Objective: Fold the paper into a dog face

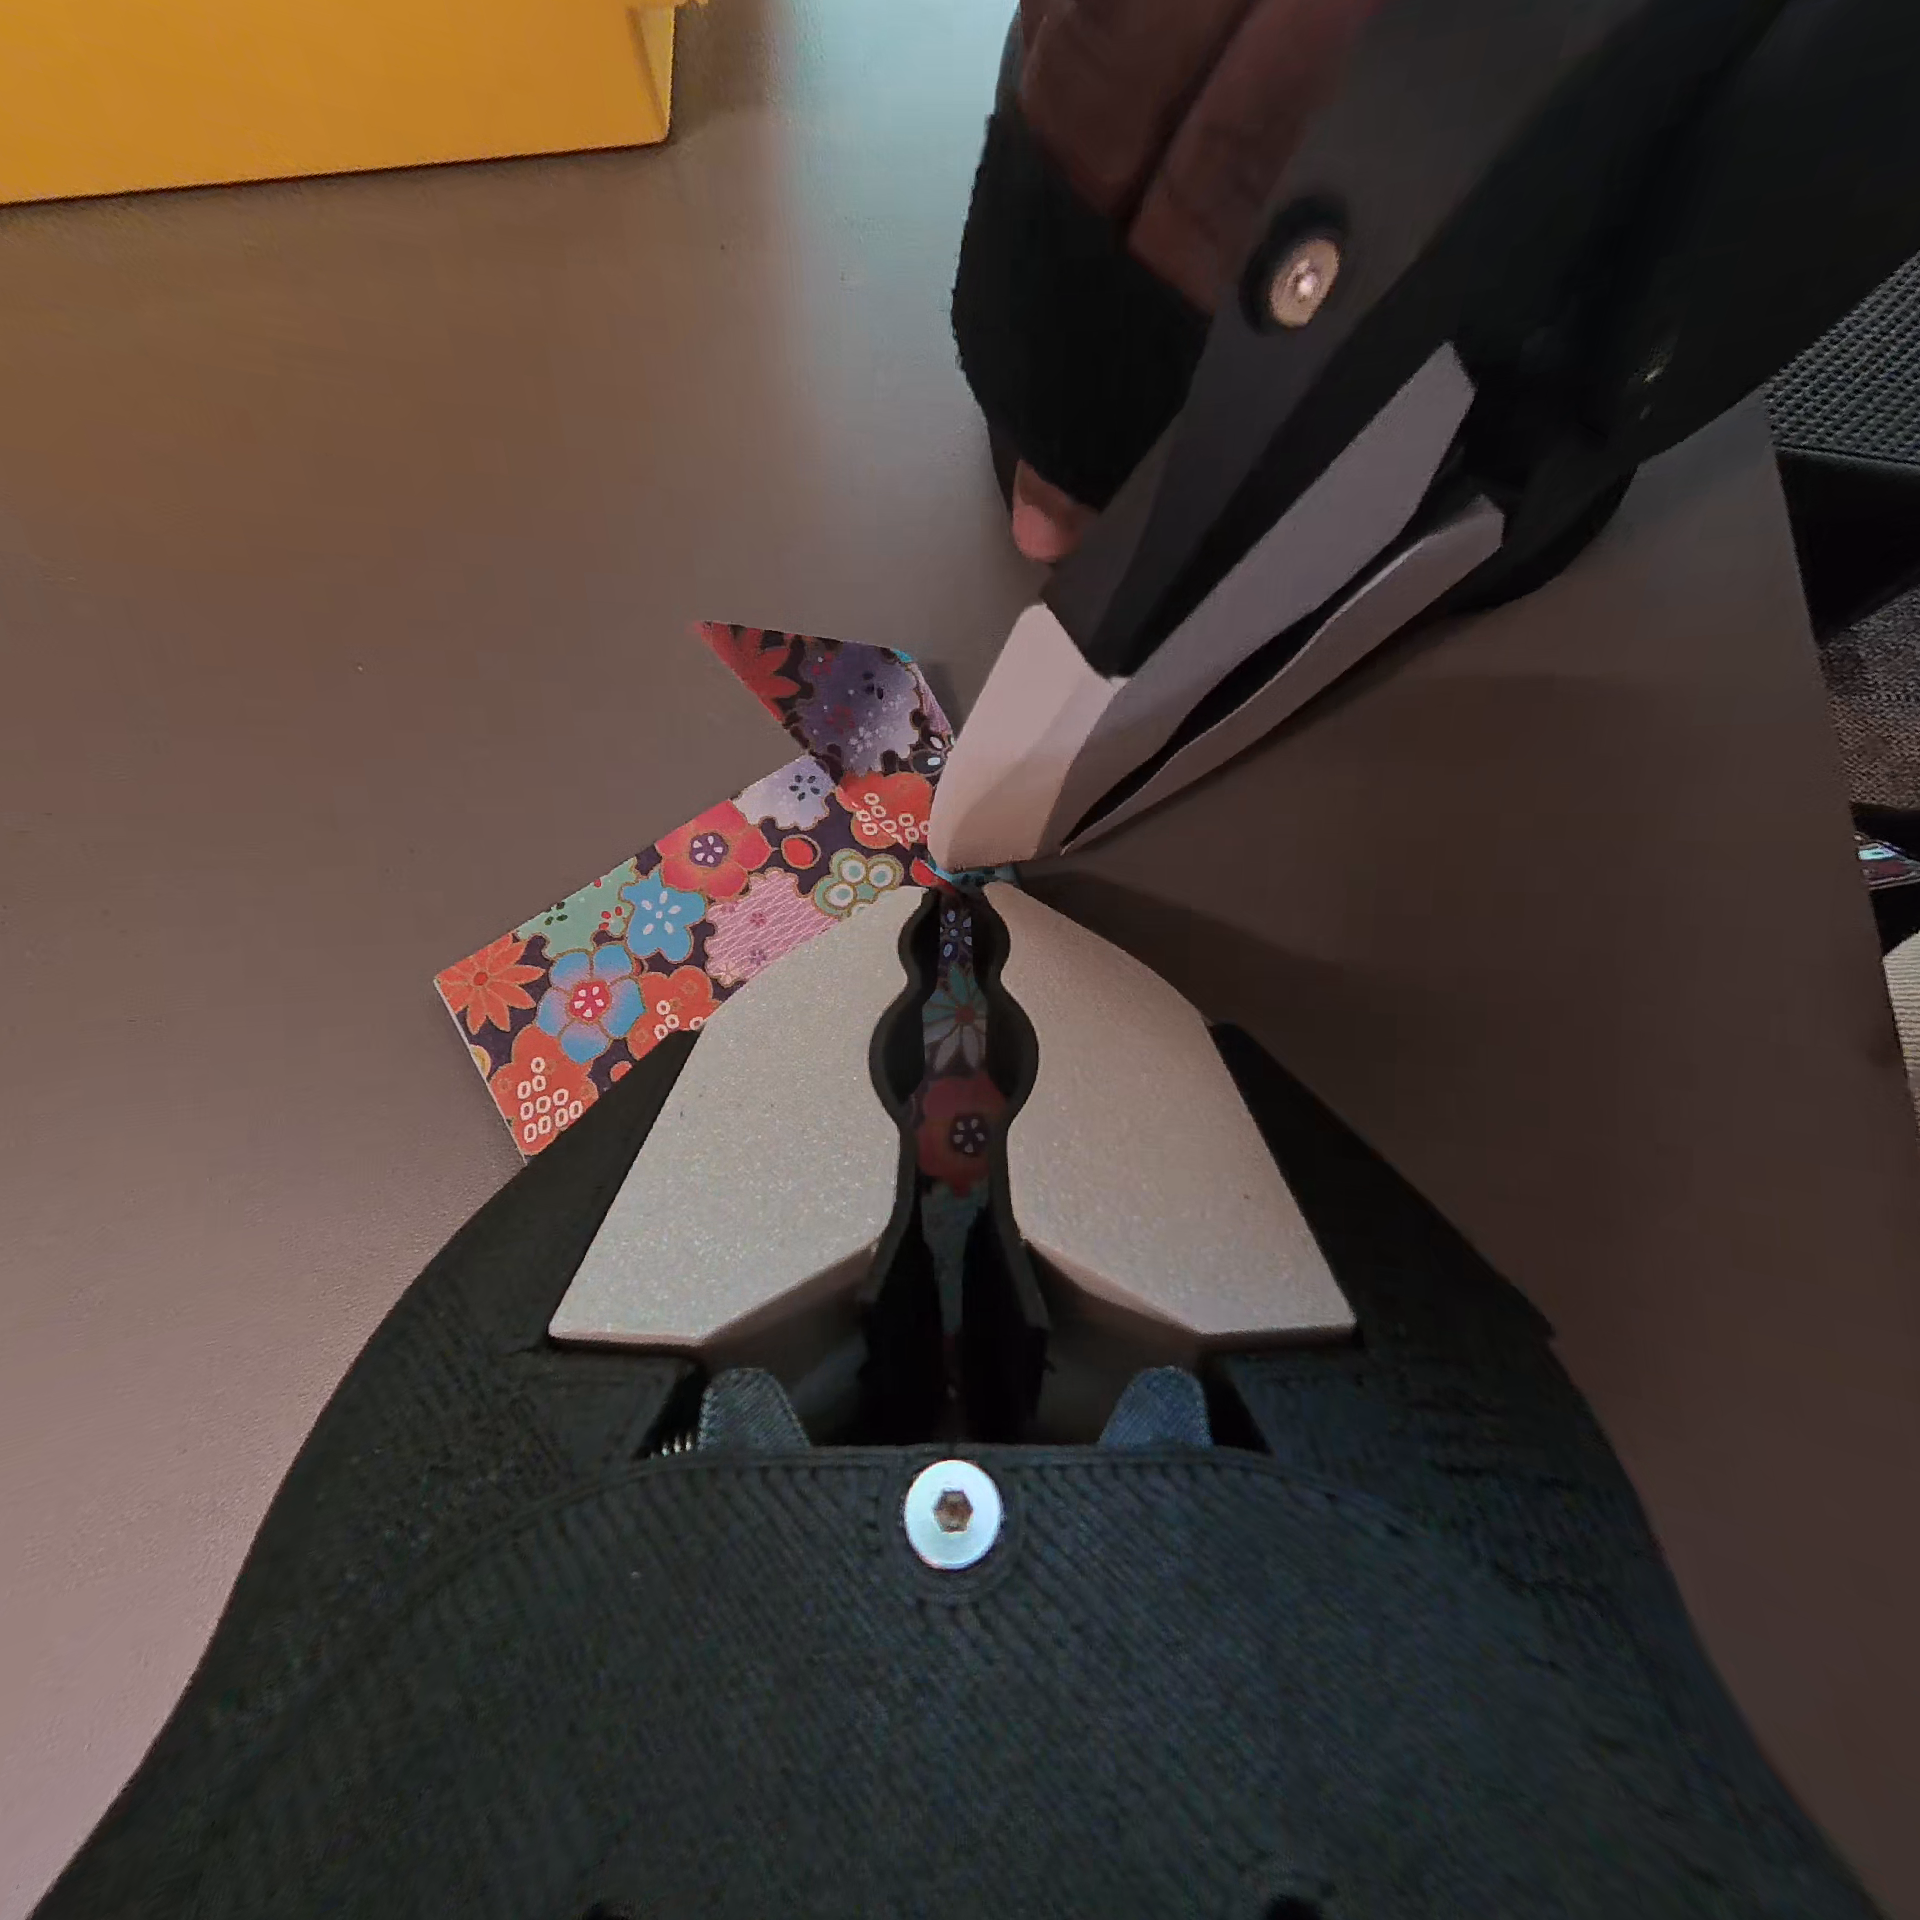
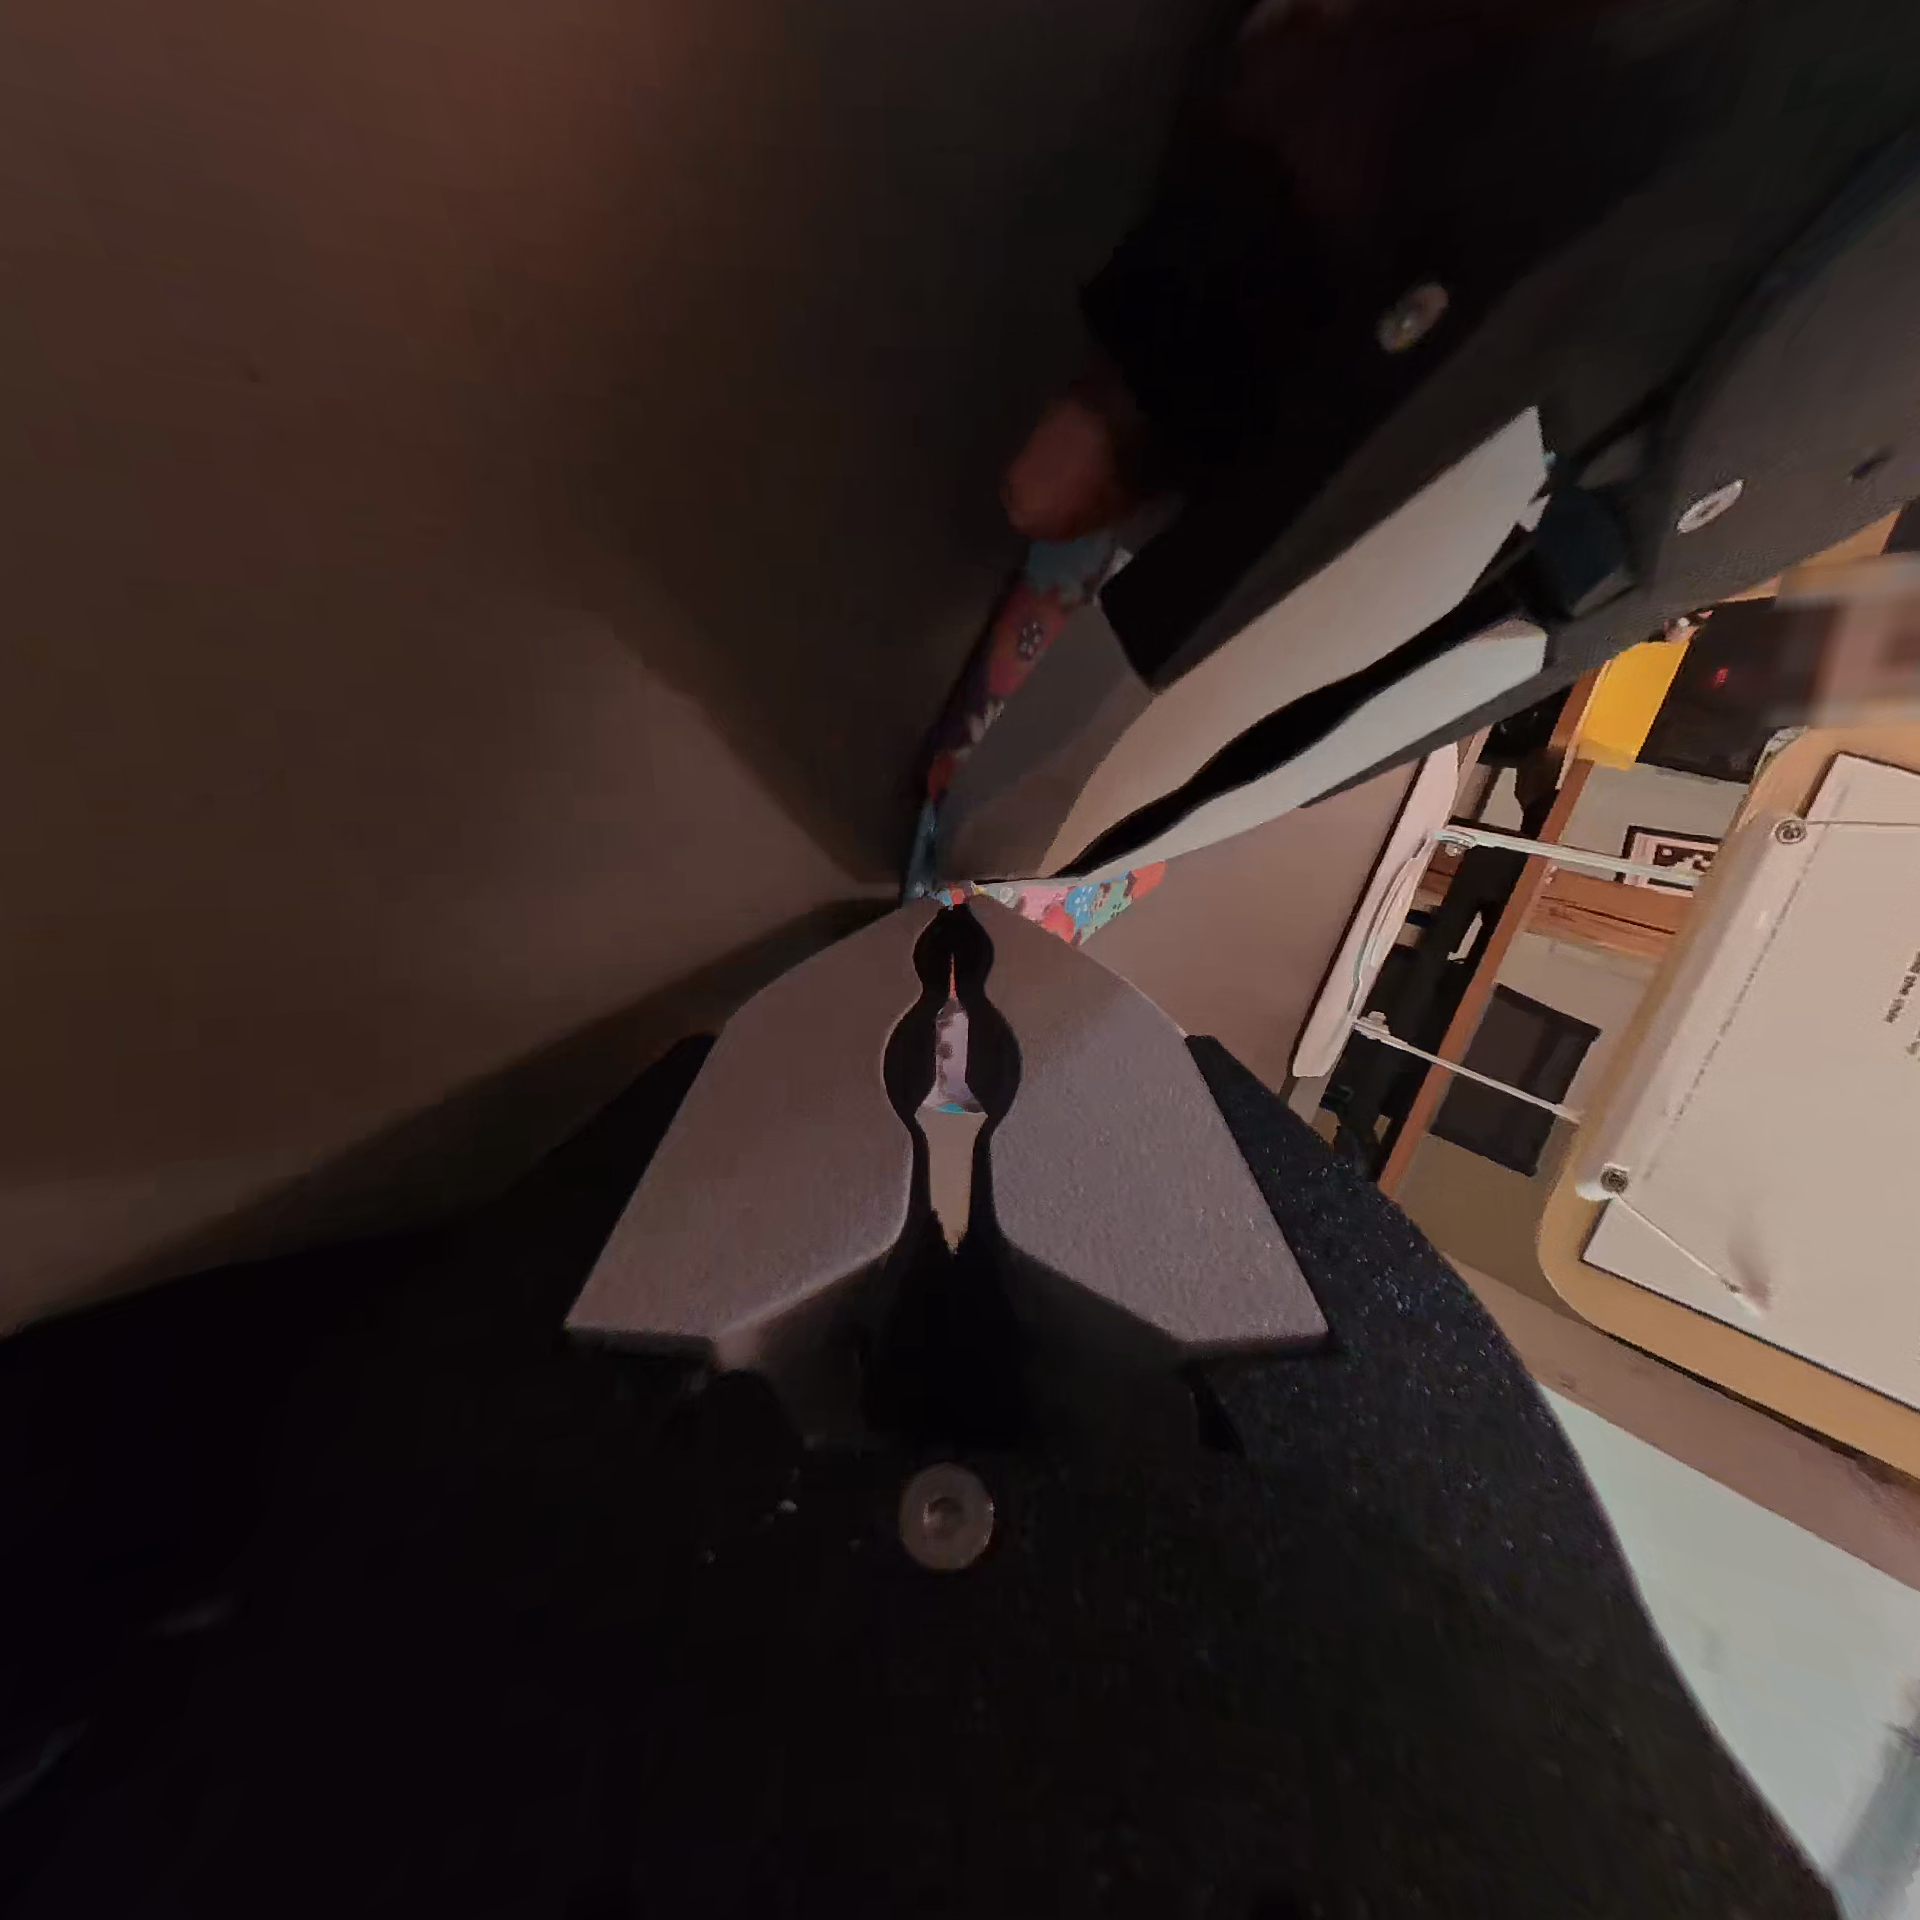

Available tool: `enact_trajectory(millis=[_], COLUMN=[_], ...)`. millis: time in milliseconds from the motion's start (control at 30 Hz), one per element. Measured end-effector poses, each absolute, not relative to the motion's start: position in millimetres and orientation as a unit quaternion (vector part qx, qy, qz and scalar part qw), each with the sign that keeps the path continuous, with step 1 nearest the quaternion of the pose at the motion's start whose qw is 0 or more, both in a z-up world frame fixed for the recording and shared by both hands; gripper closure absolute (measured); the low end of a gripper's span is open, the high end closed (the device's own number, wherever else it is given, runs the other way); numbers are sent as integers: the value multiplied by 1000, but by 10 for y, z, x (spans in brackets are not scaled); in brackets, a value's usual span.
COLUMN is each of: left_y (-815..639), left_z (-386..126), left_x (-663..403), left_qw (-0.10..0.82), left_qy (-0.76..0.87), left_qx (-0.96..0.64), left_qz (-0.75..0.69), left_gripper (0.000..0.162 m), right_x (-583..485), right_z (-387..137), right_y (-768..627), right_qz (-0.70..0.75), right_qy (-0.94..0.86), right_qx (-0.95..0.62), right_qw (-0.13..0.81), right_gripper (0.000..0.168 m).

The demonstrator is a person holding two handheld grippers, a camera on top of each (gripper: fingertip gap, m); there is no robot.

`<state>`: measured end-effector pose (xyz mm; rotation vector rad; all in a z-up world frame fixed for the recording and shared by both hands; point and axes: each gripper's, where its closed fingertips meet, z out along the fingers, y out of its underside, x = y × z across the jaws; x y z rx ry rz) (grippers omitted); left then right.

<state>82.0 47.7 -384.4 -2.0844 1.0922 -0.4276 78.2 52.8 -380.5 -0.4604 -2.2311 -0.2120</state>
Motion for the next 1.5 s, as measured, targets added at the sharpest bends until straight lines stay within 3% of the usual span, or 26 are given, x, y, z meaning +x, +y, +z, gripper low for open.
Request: enact_trajectory(millis=[400,567,867,1000,1133,1233,1500], left_y=[475,475,472,478,597,778,951], left_z=[-3847,-3847,-3849,-3839,-3513,-3370,-3861], left_x=[818,817,815,804,769,748,970], left_qw=[366,361,353,338,378,408,350], left_qy=[424,418,409,386,326,367,475], left_qx=[-811,-814,-818,-828,-809,-788,-783], left_qz=[-169,-178,-196,-228,-312,-278,-199], left_gripper=[156,156,156,157,157,157,161], right_x=[1034,812,1016,804,840,843,835], right_z=[-3816,-3669,-3790,-3672,-3803,-3805,-3797], right_y=[926,615,959,612,646,644,633], right_qz=[-133,-82,-158,-90,-124,-119,-149], right_qy=[-889,-881,-876,-875,-880,-883,-885], right_qx=[-239,-229,-259,-248,-215,-209,-153], right_qw=[366,406,373,406,406,402,414], right_gripper=[168,168,168,168,168,168,168])
